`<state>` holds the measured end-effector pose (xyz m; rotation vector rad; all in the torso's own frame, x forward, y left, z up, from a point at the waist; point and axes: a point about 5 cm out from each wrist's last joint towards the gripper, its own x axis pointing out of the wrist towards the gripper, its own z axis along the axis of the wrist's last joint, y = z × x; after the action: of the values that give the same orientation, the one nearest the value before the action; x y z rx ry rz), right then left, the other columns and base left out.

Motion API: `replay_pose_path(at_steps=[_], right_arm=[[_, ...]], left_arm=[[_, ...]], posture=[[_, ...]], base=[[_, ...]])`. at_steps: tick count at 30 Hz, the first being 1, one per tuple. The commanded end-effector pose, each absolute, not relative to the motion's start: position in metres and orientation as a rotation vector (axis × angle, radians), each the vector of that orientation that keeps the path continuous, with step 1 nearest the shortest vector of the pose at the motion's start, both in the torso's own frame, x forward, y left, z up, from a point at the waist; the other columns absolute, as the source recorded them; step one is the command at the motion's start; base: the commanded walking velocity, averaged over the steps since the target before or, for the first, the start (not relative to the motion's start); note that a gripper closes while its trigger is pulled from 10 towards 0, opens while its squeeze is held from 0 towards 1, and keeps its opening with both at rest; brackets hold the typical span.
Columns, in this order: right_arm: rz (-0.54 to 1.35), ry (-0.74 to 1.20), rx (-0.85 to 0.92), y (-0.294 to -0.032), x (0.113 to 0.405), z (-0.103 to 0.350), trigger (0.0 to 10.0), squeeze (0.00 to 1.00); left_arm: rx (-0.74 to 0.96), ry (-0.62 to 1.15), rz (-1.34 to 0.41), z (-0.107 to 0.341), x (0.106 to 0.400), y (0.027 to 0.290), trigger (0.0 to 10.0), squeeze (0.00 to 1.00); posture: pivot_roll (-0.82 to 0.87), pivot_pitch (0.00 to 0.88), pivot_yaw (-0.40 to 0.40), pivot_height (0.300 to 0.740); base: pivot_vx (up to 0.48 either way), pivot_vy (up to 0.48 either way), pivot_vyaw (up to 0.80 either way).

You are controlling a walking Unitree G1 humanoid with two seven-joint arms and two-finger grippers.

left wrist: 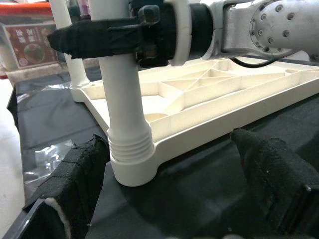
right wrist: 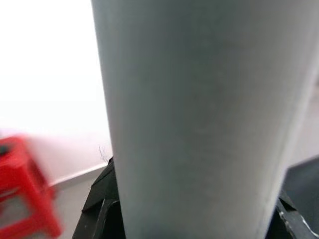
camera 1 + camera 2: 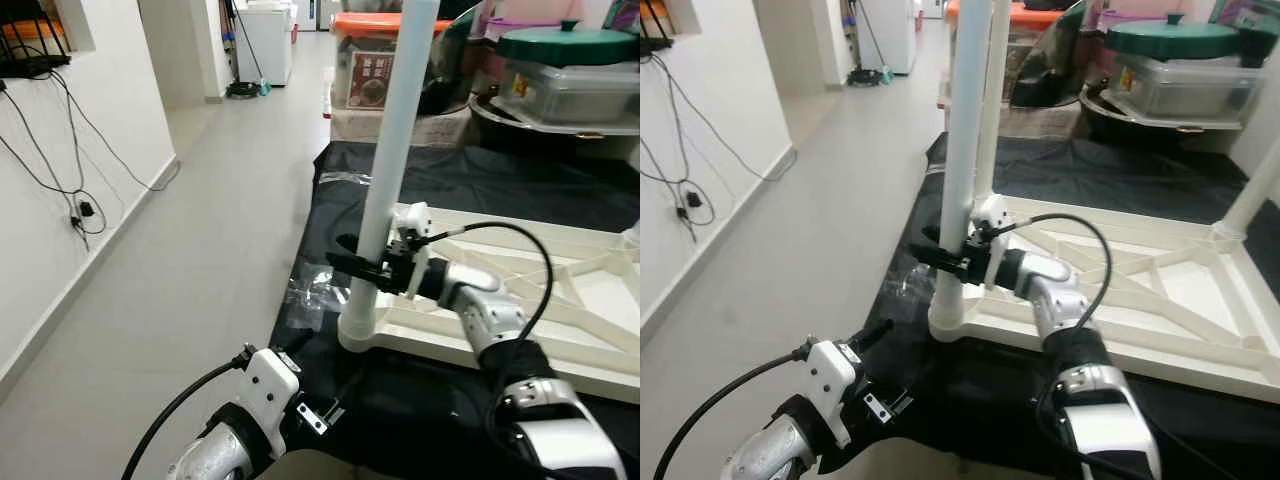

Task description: Building children table

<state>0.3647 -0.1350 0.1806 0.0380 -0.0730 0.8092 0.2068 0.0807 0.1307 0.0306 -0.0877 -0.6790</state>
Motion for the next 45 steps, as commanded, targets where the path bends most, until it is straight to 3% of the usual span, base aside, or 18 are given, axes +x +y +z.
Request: replay_pose_path(at_steps=[1, 3, 5, 6, 17, 18, 19, 22, 23, 27, 28, 30, 31, 35, 38, 45], right_arm=[[0.323, -0.032, 0.068, -0.16, 0.36, 0.156, 0.0, 0.0], [0.323, -0.032, 0.068, -0.16, 0.36, 0.156, 0.0, 0.0], [-0.062, 0.009, 0.065, -0.174, 0.339, 0.14, 0.0, 0.0], [-0.16, 0.03, 0.076, -0.175, 0.33, 0.137, 0.0, 0.0], [-0.421, 0.054, 0.203, -0.15, 0.322, 0.143, 0.0, 0.0], [-0.406, 0.06, 0.217, -0.142, 0.326, 0.144, 4.1, 0.0], [-0.386, 0.061, 0.217, -0.139, 0.328, 0.144, 10.0, 0.0], [-0.352, 0.051, 0.165, -0.131, 0.327, 0.149, 10.0, 0.0], [-0.321, 0.03, 0.174, -0.13, 0.327, 0.15, 10.0, 1.0], [-0.209, -0.031, 0.199, -0.128, 0.327, 0.155, 10.0, 1.0], [-0.146, -0.057, 0.211, -0.129, 0.329, 0.157, 10.0, 0.0], [-0.085, -0.075, 0.235, -0.131, 0.331, 0.159, 10.0, 0.0], [0.083, -0.111, 0.24, -0.135, 0.336, 0.164, 10.0, 0.0], [0.241, -0.116, 0.22, -0.139, 0.339, 0.166, 10.0, 0.0], [0.542, -0.054, 0.179, -0.153, 0.343, 0.169, 10.0, 0.0], [0.885, 0.049, 0.122, -0.162, 0.347, 0.175, 10.0, 0.0]], left_arm=[[0.038, -0.075, -0.672, 0.127, 0.207, 0.084, 10.0, 0.0], [0.038, -0.075, -0.672, 0.127, 0.207, 0.084, 10.0, 0.0], [0.038, -0.074, -0.669, 0.127, 0.207, 0.084, 10.0, 0.0], [0.038, -0.074, -0.669, 0.127, 0.207, 0.084, 10.0, 0.0], [0.04, -0.07, -0.667, 0.127, 0.207, 0.084, 10.0, 0.0], [0.04, -0.069, -0.666, 0.127, 0.207, 0.083, 10.0, 0.0], [0.04, -0.069, -0.666, 0.127, 0.207, 0.083, 10.0, 0.0], [0.039, -0.068, -0.663, 0.126, 0.207, 0.083, 10.0, 0.0], [0.039, -0.068, -0.663, 0.126, 0.207, 0.083, 10.0, 0.0], [0.036, -0.066, -0.664, 0.126, 0.207, 0.083, 10.0, 0.0], [0.035, -0.065, -0.665, 0.126, 0.207, 0.083, 10.0, 0.0], [0.034, -0.064, -0.666, 0.126, 0.207, 0.083, 10.0, 0.0], [0.032, -0.062, -0.671, 0.126, 0.207, 0.082, 10.0, 0.0], [0.031, -0.061, -0.673, 0.125, 0.208, 0.081, 10.0, 0.0], [0.028, -0.058, -0.675, 0.124, 0.209, 0.081, 10.0, 0.0], [0.025, -0.055, -0.676, 0.123, 0.209, 0.081, 10.0, 0.0]], posture=[[0.09, 0.009, -0.027, 0.74], [0.09, 0.009, -0.027, 0.74], [0.09, 0.014, -0.023, 0.74], [0.09, 0.014, -0.023, 0.74], [0.09, 0.016, -0.023, 0.74], [0.09, 0.016, -0.024, 0.74], [0.09, 0.018, -0.028, 0.74], [0.09, 0.019, -0.027, 0.74], [0.09, 0.021, -0.029, 0.74], [0.09, 0.022, -0.025, 0.74], [0.08, 0.02, -0.026, 0.74], [0.08, 0.019, -0.023, 0.74], [0.08, 0.015, -0.024, 0.74], [0.08, 0.013, -0.024, 0.74], [0.08, 0.007, -0.025, 0.74], [0.09, 0.0, -0.031, 0.74]], base=[[0.0, 0.0, 0.0], [0.0, 0.0, 0.0], [0.0, 0.0, 0.0], [0.0, 0.0, 0.0], [0.0, 0.0, 0.0], [0.0, 0.0, 0.0], [0.0, 0.0, 0.0], [0.0, 0.0, 0.0], [0.0, 0.0, 0.0], [0.0, 0.0, 0.0], [0.0, 0.0, 0.0], [0.0, 0.0, 0.0], [0.0, 0.0, 0.0], [0.0, 0.0, 0.0], [0.0, 0.0, 0.0], [0.0, 0.0, 0.0]])
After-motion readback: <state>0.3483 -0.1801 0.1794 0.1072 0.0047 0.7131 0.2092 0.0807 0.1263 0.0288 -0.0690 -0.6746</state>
